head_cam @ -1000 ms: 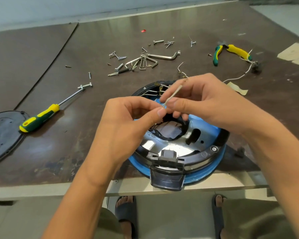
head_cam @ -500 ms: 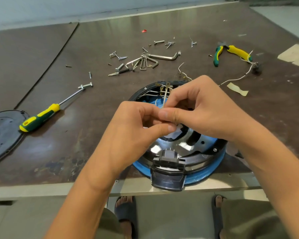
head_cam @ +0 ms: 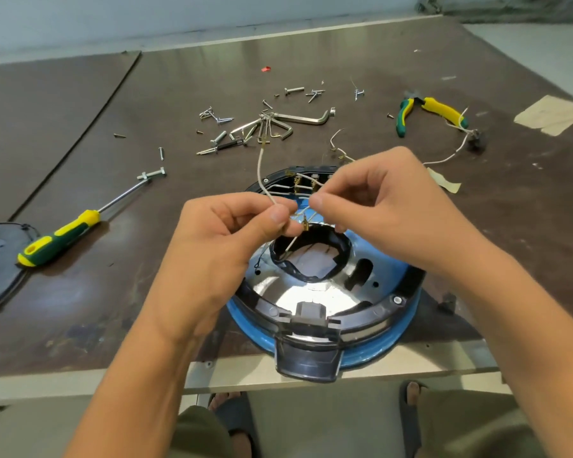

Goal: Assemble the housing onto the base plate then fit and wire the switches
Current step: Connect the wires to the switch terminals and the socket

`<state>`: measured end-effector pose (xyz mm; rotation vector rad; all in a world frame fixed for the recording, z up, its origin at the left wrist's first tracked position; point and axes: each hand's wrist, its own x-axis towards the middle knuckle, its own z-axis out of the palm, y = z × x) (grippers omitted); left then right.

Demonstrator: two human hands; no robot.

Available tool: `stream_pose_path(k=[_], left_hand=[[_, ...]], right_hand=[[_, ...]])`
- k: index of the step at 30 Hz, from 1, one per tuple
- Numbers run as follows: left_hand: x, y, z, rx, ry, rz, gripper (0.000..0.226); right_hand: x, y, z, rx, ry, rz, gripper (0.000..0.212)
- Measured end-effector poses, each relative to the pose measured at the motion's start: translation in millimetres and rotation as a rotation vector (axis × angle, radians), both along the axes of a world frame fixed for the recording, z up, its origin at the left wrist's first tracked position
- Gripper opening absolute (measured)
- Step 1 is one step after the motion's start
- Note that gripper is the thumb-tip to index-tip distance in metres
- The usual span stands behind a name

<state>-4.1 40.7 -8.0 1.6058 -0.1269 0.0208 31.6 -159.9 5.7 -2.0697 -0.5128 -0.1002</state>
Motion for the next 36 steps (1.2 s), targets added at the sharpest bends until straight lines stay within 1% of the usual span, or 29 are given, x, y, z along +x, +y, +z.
stream_pose_path(k=[5, 8, 11, 13, 16, 18, 23, 26, 29, 31, 33, 36], left_hand=[[3.0, -2.9, -2.3, -0.077, -0.014, -0.044, 0.014], [2.8, -4.5, -1.6, -0.105, -0.017, -0.041, 0.013], [2.1, -5.9, -1.7, -0.081, -0.023, -0.004, 0.018], [2.3, -6.3, -1.3, -0.037, -0.025, -0.017, 0.019], [3.1, -5.6, 1.1, -0.001, -0.014, -0.074, 0.013], [3.6, -5.3, 2.2, 0.018, -0.004, -0.106, 0.013], [3.7, -6.3, 1.7, -0.007, 0.007, -0.121, 0.015], [3.0, -5.5, 1.2, -0.054, 0.023, -0.124, 0.016], [2.5, -5.4, 1.6, -0.077, 0.028, -0.127, 0.014], [2.5, -6.0, 1.7, -0.077, 0.021, -0.111, 0.011], [3.0, -6.4, 1.5, -0.074, 0.019, -0.081, 0.009], [2.6, -6.8, 0.8, -0.071, 0.011, -0.037, 0.009]], right_hand=[[-7.4, 4.0, 3.0, -0.061, -0.018, 0.04, 0.014], [-5.7, 3.3, 3.3, 0.057, 0.114, 0.057, 0.012], [-5.4, 1.6, 3.5, 0.137, 0.242, 0.089, 0.011], [-4.5, -0.3, 3.7, 0.136, 0.288, 0.109, 0.012], [-3.9, -1.8, 3.7, 0.08, 0.33, 0.17, 0.015], [-4.2, -2.0, 2.1, 0.09, 0.384, 0.221, 0.019], [-3.8, -3.8, 1.2, 0.284, 0.59, 0.355, 0.02], [-3.1, -3.3, 1.1, 0.399, 0.74, 0.433, 0.025], [-2.5, -3.6, 0.8, 0.452, 0.829, 0.455, 0.026], [-2.4, -4.2, 1.1, 0.44, 0.833, 0.444, 0.023], [-2.3, -3.8, 1.6, 0.406, 0.787, 0.391, 0.024], [-3.2, -2.6, 4.0, 0.338, 0.611, 0.241, 0.026]])
